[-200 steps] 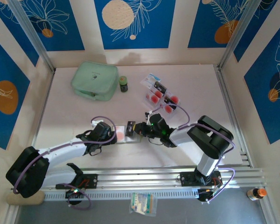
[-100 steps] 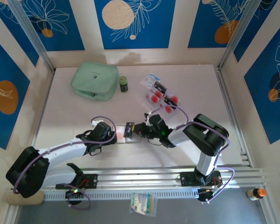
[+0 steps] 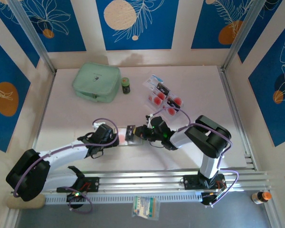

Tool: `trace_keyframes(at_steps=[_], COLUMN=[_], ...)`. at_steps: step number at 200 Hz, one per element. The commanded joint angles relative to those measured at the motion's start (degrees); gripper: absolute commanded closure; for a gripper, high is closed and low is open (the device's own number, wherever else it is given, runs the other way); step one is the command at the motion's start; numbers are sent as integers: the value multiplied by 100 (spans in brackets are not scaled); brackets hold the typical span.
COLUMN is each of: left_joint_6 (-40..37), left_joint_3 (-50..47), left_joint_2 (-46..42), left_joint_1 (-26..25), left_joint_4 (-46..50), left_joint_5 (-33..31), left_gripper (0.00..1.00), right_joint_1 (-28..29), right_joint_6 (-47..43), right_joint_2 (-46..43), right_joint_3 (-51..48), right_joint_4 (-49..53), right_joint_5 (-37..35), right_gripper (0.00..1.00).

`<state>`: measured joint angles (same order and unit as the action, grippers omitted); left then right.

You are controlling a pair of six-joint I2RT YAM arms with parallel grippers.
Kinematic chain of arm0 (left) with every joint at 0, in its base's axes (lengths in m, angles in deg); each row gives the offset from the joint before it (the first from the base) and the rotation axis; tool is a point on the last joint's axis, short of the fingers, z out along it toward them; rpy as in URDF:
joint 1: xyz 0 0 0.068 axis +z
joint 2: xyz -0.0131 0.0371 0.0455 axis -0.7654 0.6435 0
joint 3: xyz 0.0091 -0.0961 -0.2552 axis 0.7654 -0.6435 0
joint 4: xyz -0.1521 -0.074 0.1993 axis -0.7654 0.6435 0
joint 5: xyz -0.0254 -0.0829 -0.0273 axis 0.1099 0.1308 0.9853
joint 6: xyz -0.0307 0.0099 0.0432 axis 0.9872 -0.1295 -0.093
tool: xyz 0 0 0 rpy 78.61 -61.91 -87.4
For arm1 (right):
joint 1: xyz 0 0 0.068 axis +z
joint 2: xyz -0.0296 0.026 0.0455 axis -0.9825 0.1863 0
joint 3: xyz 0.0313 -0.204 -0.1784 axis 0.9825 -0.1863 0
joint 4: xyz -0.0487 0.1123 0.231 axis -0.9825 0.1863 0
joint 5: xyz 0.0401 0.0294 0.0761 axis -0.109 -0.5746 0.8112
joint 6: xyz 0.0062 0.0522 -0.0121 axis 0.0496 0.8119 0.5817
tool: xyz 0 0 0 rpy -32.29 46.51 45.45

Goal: Put the credit cards into the card holder

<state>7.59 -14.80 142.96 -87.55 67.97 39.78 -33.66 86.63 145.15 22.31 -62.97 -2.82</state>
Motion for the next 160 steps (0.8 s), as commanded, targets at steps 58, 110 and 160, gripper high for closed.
trace_keyframes(at_steps=[58, 110, 160], left_joint_6=[81, 77, 81], left_joint_3=[45, 45, 36], left_joint_2=[144, 166, 179], left_joint_1=[53, 52, 55], left_joint_4=[266, 225, 209], left_joint_5=[-87, -70, -69], left_gripper=[0, 0, 0], right_joint_1=[124, 133, 133], right_joint_6=[75, 158, 202], right_joint_2=[126, 75, -10], right_joint_3=[39, 175, 321], right_joint_4=[245, 820, 1447], right_joint_5=[98, 62, 28], right_gripper=[100, 100, 100])
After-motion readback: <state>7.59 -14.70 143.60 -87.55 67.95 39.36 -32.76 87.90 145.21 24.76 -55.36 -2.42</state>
